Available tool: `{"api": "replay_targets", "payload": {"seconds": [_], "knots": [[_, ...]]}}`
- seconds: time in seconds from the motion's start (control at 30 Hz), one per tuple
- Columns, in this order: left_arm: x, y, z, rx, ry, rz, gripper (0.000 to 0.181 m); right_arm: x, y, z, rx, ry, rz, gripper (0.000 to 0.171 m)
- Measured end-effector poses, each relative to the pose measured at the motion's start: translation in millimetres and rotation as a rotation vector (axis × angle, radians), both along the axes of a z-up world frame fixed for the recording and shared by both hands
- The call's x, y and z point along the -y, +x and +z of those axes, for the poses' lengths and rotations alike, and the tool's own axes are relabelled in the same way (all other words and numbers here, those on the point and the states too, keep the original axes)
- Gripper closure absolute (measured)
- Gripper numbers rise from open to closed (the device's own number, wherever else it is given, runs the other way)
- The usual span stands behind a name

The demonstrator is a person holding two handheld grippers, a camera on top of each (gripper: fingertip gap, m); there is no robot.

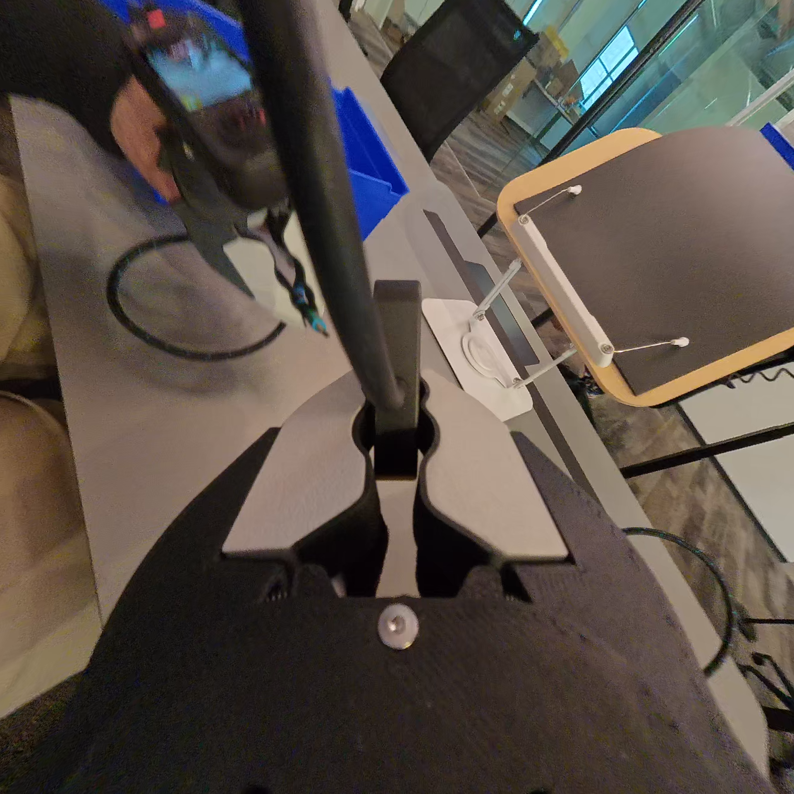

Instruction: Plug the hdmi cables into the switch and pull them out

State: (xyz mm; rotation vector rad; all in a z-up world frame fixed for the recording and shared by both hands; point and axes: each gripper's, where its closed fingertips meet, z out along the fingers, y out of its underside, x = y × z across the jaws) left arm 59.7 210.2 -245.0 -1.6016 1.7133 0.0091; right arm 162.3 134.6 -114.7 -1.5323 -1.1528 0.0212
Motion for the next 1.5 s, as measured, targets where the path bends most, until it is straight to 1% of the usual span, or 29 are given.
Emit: {"api": "replay_targets", "payload": {"seconds": [0.17, 0.3, 0.5, 0.67, 0.93, 1.1, 1.5], "knots": [[-4.3, -11.4, 47.7, 0.021, 0.123, -0.01, 0.169, -8.2, -8.5, -10.9, 0.146, 0.04, -0.008, 0.159], [2.9, -10.5, 76.9, 0.025, 0.185, -0.047, 0.169, -16.8, -15.1, -18.6, 0.29, 0.077, -0.033, 0.159], [19.4, -2.8, 87.5, 0.008, 0.207, -0.104, 0.169, -27.6, -26.1, -29.4, 0.504, 0.141, -0.053, 0.159], [29.8, 0.4, 93.2, -0.015, 0.229, -0.125, 0.169, -33.7, -38.5, -30.4, 0.612, 0.217, -0.07, 0.159], [32.6, 0.6, 93.6, -0.084, 0.293, -0.1, 0.169, -33.9, -48.5, -29.6, 0.61, 0.264, -0.076, 0.159], [30.5, 0.0, 96.2, -0.091, 0.329, -0.093, 0.169, -32.9, -49.5, -30.3, 0.605, 0.273, -0.068, 0.159], [34.0, 4.1, 92.1, -0.065, 0.311, -0.121, 0.169, -31.3, -50.3, -26.2, 0.594, 0.274, -0.06, 0.159]]}}
